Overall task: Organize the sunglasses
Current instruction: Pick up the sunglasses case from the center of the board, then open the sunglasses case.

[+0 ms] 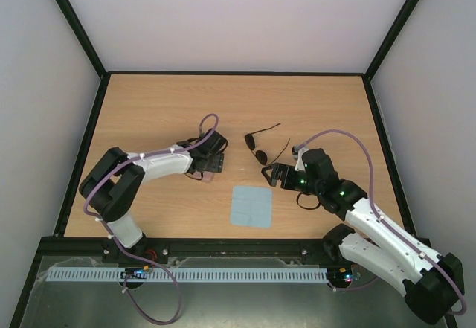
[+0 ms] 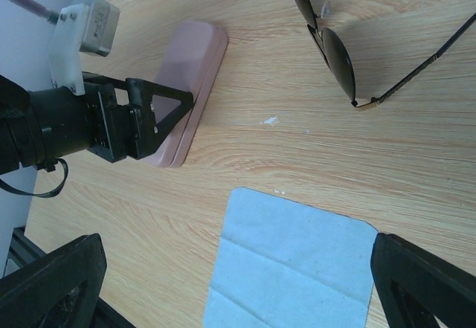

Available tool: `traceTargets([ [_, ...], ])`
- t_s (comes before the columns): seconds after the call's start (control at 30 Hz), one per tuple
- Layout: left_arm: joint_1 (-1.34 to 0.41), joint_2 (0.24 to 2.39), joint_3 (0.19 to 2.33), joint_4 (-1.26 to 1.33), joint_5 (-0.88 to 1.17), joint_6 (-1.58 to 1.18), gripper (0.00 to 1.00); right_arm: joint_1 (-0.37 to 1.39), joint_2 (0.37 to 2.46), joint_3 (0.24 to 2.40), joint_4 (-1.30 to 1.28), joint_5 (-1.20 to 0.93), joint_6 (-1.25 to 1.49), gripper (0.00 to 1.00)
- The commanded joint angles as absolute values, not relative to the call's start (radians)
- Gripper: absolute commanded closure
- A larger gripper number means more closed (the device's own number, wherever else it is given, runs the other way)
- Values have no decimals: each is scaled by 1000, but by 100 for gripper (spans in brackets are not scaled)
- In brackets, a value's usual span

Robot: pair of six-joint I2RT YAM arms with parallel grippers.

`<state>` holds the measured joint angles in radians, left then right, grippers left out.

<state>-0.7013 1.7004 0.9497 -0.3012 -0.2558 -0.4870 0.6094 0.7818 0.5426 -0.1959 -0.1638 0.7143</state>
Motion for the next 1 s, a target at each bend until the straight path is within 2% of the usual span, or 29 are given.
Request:
traceTargets([
  [0.0,-693,1685,921,-312,-216,-497,33,606,791,528,-176,-176,705,1],
  [0.07,-692,1671,917,-311,-205,-497,42,606,798,527,-169,-177,705,1],
  [0.27,-689,1576,879,-301,-159,-517,52,604,841,524,-127,-196,717,2],
  [0.7,-575,1220,673,-121,205,-607,56,604,1022,514,93,-312,759,2],
  [0.97,-572,1137,557,71,399,-727,57,612,1106,518,257,-396,811,3],
])
